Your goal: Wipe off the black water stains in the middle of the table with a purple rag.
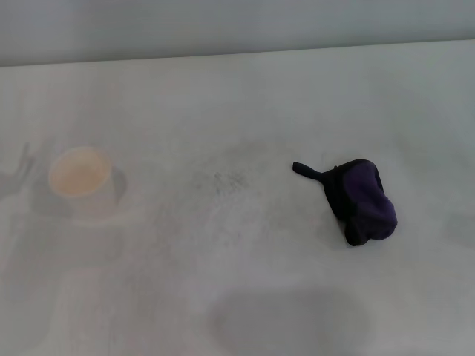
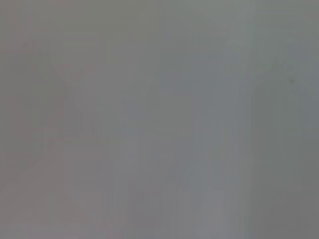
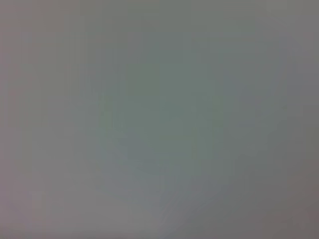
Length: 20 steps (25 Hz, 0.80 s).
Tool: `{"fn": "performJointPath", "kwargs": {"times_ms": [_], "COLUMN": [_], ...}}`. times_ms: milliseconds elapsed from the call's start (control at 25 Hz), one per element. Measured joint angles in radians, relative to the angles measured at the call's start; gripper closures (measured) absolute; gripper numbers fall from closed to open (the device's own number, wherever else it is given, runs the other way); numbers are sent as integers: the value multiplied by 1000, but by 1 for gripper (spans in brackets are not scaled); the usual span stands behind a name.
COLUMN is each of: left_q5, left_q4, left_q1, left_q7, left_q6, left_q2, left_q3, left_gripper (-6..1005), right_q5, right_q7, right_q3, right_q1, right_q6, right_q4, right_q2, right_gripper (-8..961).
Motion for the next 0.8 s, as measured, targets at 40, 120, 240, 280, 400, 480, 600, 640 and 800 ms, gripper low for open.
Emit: {"fn": "performJointPath", "kwargs": {"times_ms": [40, 120, 240, 280, 400, 480, 600, 640, 800], "left_q5": [0, 0, -2, 0, 2, 1, -3, -3, 0], "left_q4": [1, 4, 6, 6, 7, 4, -1, -2, -2], "left_q1": [-1, -1, -2, -2, -4, -8, -9, -7, -6], "left_q7": [0, 0, 0, 0, 0, 0, 0, 0, 0], "left_q6": [1, 1, 1, -1, -2, -1, 1, 1, -6], "left_q2": [0, 0, 0, 0, 0, 0, 0, 0, -1], "left_q3": [0, -2, -3, -1, 2, 0, -2, -2, 3], "left_gripper": [137, 137, 137, 137, 138, 138, 138, 138, 138], "right_q5": [0, 0, 1, 6, 31, 39, 39, 39, 40], "right_q7": [-15, -31, -39, -39, -41, -44, -45, -46, -46], "right_q3": [0, -1, -1, -1, -2, -5, -4, -3, -1], "right_q1": [1, 2, 4, 4, 6, 7, 7, 7, 6], "right_q6": [-4, -10, -12, -10, -5, -4, -1, 0, 3], "right_q4": [-2, -3, -3, -4, -4, -4, -4, -3, -1], "right_q2": [0, 0, 0, 1, 2, 3, 3, 3, 3], "right_gripper": [555, 555, 553, 553, 552, 551, 550, 550, 549]}}
